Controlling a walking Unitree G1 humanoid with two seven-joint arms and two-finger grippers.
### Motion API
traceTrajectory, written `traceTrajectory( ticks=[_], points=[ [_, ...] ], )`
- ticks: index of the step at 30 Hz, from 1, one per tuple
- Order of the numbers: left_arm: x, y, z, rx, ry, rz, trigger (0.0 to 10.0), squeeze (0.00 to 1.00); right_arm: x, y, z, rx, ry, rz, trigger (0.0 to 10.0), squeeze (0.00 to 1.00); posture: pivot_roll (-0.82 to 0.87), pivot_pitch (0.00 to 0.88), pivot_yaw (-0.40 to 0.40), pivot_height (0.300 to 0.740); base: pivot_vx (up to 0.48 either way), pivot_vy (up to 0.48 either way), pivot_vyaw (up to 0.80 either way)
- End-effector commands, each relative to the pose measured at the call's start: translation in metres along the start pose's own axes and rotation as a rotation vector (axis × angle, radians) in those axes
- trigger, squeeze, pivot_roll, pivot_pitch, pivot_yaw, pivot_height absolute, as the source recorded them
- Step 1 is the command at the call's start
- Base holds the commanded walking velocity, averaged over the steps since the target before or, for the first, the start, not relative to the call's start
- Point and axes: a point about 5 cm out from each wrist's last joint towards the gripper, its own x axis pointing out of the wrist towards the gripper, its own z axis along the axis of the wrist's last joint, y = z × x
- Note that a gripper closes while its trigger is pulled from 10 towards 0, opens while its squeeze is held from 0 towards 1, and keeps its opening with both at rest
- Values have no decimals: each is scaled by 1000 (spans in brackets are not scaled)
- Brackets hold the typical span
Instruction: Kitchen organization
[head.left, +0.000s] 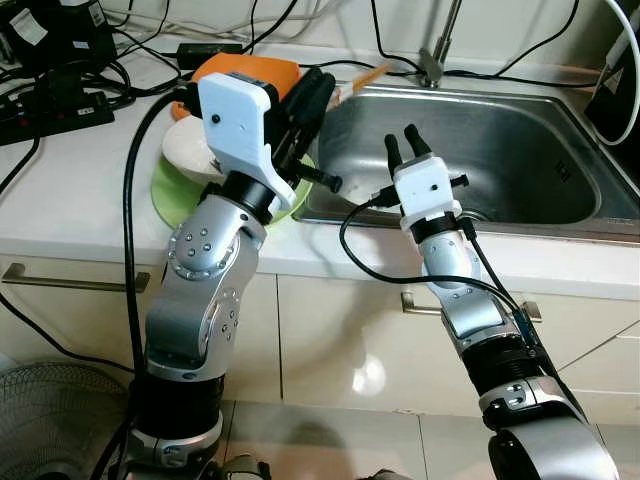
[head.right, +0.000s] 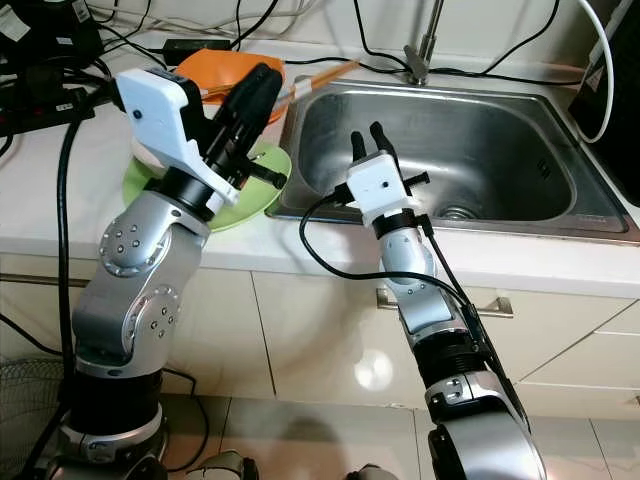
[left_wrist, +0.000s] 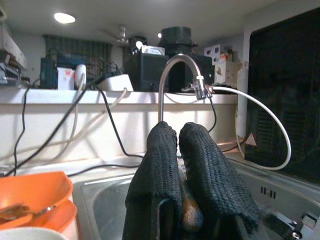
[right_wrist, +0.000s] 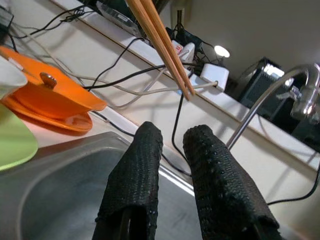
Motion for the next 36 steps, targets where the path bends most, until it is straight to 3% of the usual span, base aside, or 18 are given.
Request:
traceTrajectory(
  ticks=[1,8,9,14,15,20,22,36],
  points=[
    [-1,-4,0,-9,14,-28,10000,0,5,0,7,-55,-50,7,10000,0,72,29,-28,718,0,0,0],
    [-3,-8,-6,-18,62,-55,10000,0,5,2,6,-71,-52,-3,10000,12,76,41,-29,718,0,0,0],
    [-3,-9,-6,-20,67,-57,10000,0,5,2,6,-73,-53,-3,10000,1000,76,44,-28,718,0,0,0],
    [-3,-10,-8,-23,84,-68,10000,0,5,3,5,-96,-46,-9,10000,1000,77,50,-28,718,0,0,0],
    [-4,-10,-8,-30,89,-73,10000,0,6,4,5,-109,-46,-10,10000,0,78,55,-27,718,0,0,0],
    [-4,-11,-8,-36,97,-83,10000,0,6,6,6,-127,-55,-3,10000,0,81,57,-27,718,0,0,0],
    [-5,-11,-9,-29,104,-81,10000,0,6,6,5,-72,-33,-25,10000,0,83,60,-27,718,0,0,0],
    [-9,-16,-14,-34,160,-148,10000,0,5,11,5,-84,-35,-23,10000,0,85,65,-18,718,0,0,0]
  ],
)
